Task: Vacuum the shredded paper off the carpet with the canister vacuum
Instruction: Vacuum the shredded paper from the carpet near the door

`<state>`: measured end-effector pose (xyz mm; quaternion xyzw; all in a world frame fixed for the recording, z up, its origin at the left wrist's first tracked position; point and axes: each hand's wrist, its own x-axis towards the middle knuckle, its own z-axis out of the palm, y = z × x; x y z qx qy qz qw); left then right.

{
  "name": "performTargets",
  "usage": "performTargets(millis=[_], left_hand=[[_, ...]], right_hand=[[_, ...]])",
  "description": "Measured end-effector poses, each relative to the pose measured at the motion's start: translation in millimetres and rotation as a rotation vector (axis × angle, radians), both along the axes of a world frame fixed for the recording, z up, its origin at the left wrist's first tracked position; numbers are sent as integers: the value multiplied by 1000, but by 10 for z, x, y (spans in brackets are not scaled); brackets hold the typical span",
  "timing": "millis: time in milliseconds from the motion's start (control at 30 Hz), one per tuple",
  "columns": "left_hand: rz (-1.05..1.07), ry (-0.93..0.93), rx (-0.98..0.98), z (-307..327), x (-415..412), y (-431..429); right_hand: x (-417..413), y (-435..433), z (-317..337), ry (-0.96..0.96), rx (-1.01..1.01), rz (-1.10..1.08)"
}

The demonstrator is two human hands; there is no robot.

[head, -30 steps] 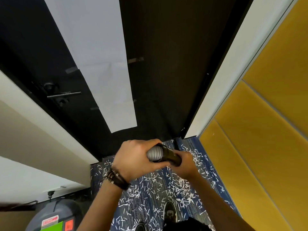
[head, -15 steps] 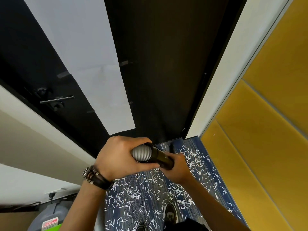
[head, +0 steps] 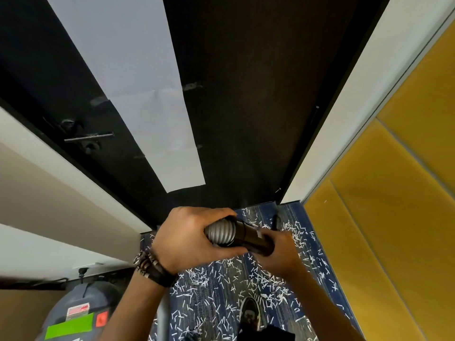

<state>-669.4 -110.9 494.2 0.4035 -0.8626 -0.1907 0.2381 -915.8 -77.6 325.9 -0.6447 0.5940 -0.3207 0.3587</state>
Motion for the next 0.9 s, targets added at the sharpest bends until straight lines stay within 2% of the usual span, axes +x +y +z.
performTargets(millis=[200, 433, 533, 700, 800, 900], left_hand=[[52, -12, 24, -12, 360, 169], [112, 7, 8, 52, 1143, 489], [171, -8, 70, -19, 1436, 706], [435, 0, 96, -303, 1754, 1038], [460, 15, 160, -368, 1952, 1142], [462, -8, 218, -476, 2078, 1217]], right_hand=[[420, 93, -33, -14, -10, 15], [1261, 273, 56, -39, -15, 90], [1485, 426, 43, 15, 20, 112], [1746, 500, 21, 184, -65, 101], [1921, 455, 3, 274, 8, 162], [2086, 431, -78, 268, 79, 201]])
